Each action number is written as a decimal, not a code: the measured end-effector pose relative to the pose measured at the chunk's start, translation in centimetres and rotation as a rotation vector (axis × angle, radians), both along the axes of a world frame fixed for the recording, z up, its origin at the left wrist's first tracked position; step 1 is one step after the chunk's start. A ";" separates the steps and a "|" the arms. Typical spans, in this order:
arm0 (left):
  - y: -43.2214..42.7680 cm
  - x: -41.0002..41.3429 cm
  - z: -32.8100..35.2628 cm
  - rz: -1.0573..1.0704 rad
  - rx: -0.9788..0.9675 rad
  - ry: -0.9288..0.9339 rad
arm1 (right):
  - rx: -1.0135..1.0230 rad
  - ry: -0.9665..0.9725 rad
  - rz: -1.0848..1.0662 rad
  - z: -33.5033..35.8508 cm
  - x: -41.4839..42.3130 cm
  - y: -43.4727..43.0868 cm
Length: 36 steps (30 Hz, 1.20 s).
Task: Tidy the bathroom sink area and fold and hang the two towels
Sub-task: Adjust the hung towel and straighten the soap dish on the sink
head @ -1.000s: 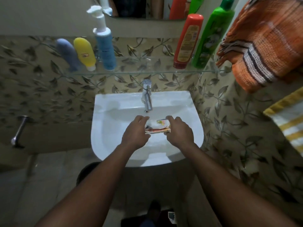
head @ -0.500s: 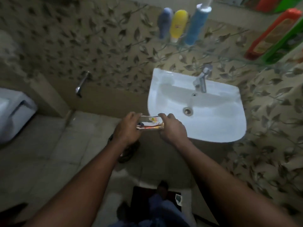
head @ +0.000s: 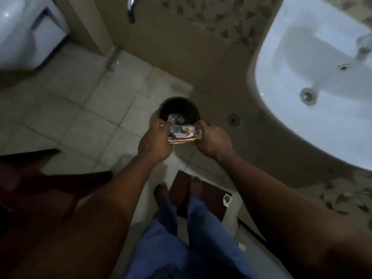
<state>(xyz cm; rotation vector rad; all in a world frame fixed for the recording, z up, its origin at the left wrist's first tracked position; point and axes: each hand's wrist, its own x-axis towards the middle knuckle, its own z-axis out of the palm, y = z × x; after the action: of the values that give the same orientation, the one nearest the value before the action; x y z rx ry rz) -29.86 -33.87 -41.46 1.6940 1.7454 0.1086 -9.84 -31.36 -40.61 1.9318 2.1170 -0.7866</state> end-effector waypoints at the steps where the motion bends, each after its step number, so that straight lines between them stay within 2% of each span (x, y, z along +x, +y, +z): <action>1: -0.3 0.0 -1.9 -0.001 -0.025 0.013 | -0.039 0.003 0.010 -2.1 -0.1 0.1; 10: 1.6 1.3 -15.1 0.081 -0.119 0.037 | -0.168 0.011 0.062 -16.1 0.3 4.3; 23: 7.7 2.6 -33.0 0.081 -0.129 0.033 | -0.110 -0.017 0.082 -34.1 1.7 10.3; 29: 11.2 2.5 -38.9 0.064 -0.118 0.039 | -0.103 -0.041 0.112 -40.4 1.5 13.6; 36: 12.9 2.0 -43.9 0.031 -0.067 0.099 | -0.079 -0.020 0.134 -44.5 0.8 16.1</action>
<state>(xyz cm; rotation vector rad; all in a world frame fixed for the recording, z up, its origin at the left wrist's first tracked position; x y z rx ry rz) -27.86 -20.99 -85.31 1.6500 1.8276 -0.0200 -9.07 -15.25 -85.15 1.7311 2.1430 -0.8083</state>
